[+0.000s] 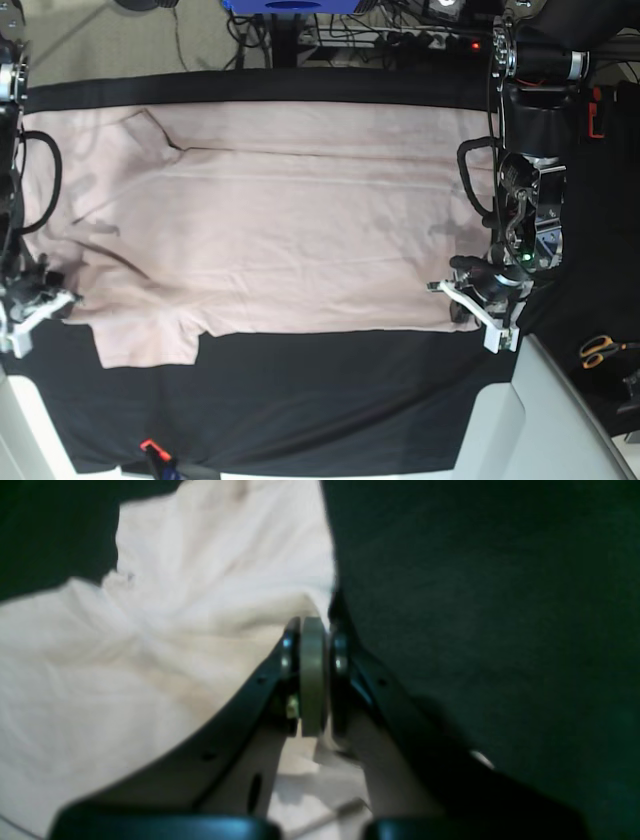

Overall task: Fold the T-shirt properly
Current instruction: 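Move both grippers to the hem corners and grasp them, then lift the hem with both grippers and fold it toward the collar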

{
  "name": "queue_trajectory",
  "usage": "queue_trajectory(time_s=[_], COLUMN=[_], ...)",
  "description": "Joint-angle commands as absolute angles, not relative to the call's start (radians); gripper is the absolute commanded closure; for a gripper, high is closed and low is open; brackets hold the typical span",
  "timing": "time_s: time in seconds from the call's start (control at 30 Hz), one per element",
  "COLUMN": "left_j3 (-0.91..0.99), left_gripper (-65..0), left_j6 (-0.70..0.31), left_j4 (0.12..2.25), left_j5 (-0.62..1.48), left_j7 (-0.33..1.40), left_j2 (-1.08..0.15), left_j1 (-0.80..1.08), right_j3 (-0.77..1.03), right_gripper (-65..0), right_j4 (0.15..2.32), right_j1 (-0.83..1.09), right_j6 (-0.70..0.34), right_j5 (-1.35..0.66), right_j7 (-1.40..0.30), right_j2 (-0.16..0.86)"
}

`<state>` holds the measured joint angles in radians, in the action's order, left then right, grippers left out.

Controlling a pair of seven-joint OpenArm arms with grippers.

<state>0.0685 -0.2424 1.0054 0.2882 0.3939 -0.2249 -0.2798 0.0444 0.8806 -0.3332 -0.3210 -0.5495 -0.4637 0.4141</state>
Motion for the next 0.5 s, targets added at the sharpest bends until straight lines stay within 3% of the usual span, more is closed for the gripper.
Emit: queue_trajectory(time_s=[0.0, 0.23, 0.47], left_j3=[0.073, 0.073, 0.073], left_gripper=[0.0, 0.0, 0.0], left_j6=[-0.246, -0.246, -0.246], left_j4=[1.026, 1.026, 1.086], left_j5=[0.297, 0.297, 0.297], left_j7=[0.374, 0.374, 0.374], left_j2=[-0.239, -0.239, -0.239], left_j1=[-0.303, -0.302, -0.269], right_j3=[0.025, -0.099, -0.102], right_gripper=[-0.6, -0.6, -0.5], right_j4=[0.898, 0.872, 0.78], right_j1=[-0.372, -0.387, -0.42], right_j6=[-0.326, -0.318, -0.318], right_j5=[-0.565, -0.565, -0.565], right_j7=[-0.437, -0.334, -0.323], right_j2=[0.432, 0.441, 0.443])
